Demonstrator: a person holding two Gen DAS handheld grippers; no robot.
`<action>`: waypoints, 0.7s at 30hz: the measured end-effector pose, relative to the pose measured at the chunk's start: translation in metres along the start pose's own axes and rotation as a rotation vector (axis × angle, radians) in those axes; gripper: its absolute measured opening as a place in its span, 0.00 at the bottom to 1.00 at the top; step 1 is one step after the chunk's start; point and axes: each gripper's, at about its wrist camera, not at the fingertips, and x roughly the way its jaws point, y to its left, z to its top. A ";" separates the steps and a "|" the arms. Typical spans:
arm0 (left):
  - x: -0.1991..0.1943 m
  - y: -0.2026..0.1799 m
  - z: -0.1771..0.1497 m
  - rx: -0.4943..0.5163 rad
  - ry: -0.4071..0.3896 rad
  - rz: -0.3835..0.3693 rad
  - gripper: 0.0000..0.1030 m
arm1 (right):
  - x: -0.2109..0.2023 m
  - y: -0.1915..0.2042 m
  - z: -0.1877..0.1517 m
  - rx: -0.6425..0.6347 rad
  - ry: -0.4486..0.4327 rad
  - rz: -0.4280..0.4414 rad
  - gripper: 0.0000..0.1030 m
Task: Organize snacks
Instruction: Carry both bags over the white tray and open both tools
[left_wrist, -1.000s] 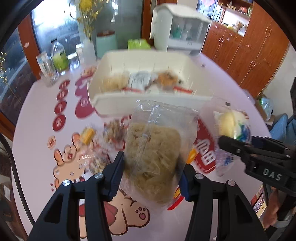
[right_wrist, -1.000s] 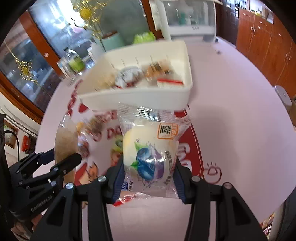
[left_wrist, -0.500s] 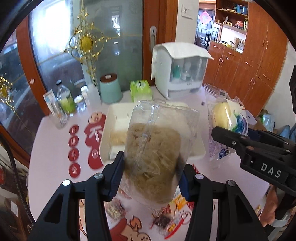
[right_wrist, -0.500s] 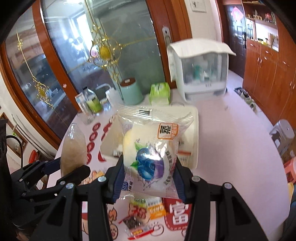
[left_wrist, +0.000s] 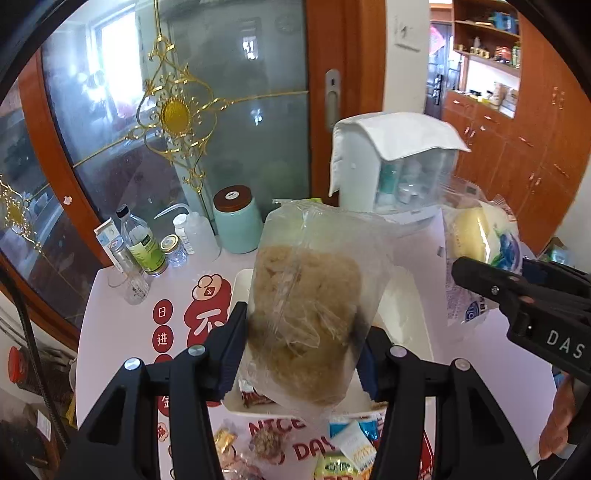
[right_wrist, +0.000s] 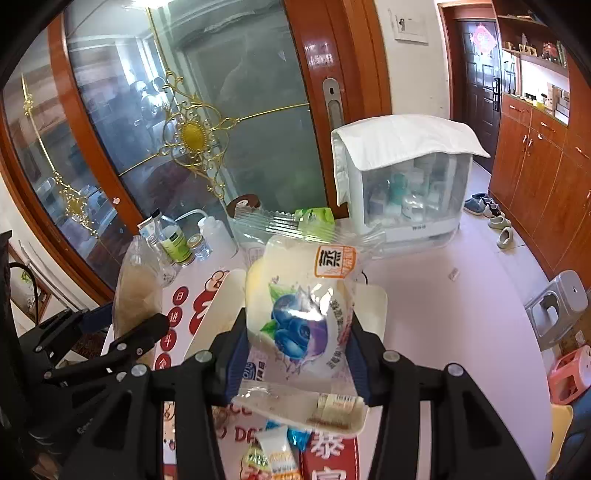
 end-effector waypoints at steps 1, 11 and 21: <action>0.010 0.002 0.004 -0.005 0.011 0.009 0.50 | 0.008 -0.001 0.005 0.003 0.007 0.002 0.47; 0.085 0.014 -0.001 -0.023 0.118 0.111 0.51 | 0.098 -0.008 0.010 0.016 0.159 -0.026 0.48; 0.112 0.026 -0.030 -0.063 0.212 0.149 0.90 | 0.134 -0.006 -0.026 -0.016 0.296 -0.019 0.51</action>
